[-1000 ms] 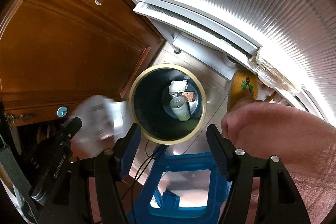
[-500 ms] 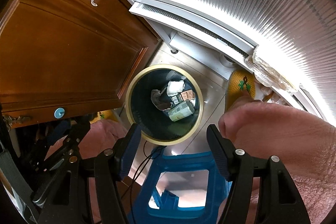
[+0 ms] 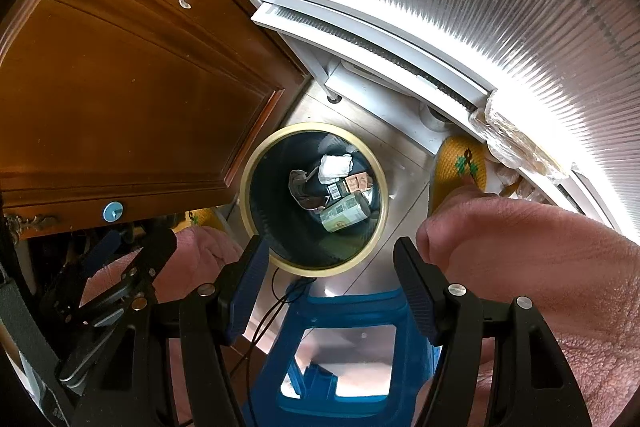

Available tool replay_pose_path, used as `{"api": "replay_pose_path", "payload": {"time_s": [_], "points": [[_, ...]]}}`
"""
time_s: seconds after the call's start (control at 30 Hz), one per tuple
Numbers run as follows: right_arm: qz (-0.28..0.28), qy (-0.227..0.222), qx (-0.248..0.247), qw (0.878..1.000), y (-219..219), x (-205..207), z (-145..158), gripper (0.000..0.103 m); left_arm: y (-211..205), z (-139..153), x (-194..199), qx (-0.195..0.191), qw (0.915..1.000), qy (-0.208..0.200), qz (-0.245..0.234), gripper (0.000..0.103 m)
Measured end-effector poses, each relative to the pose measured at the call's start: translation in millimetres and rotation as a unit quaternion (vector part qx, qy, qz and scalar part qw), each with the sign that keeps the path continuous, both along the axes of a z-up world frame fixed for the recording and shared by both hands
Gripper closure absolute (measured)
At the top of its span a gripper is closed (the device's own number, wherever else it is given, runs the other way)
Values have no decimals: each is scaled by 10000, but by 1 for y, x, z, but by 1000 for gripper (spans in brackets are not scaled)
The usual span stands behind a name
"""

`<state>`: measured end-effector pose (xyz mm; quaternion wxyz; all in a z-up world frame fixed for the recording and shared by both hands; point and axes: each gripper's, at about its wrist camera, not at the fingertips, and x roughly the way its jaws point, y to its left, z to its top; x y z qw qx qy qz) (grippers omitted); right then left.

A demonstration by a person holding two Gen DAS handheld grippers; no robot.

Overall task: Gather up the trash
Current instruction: 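Open the right tool to drop the cup while the left tool releases the pouch into the bin, then raise both tools back up toward the table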

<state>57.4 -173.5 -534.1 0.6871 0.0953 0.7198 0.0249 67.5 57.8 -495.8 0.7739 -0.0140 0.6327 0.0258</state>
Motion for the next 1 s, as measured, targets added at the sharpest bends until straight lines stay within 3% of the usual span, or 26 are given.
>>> {"api": "replay_pose_path", "payload": {"time_s": [0.57, 0.83, 1.0], "points": [[191, -440, 123, 9988, 6, -2, 23, 37, 2, 22, -1, -178, 9991, -391, 20, 19], [255, -908, 245, 9952, 10, -4, 49, 37, 0, 49, -8, -288, 9957, -872, -83, 19], [299, -1313, 358, 9902, 9, -9, 76, 37, 5, 67, -10, -461, 9956, -819, 5, 19]]}}
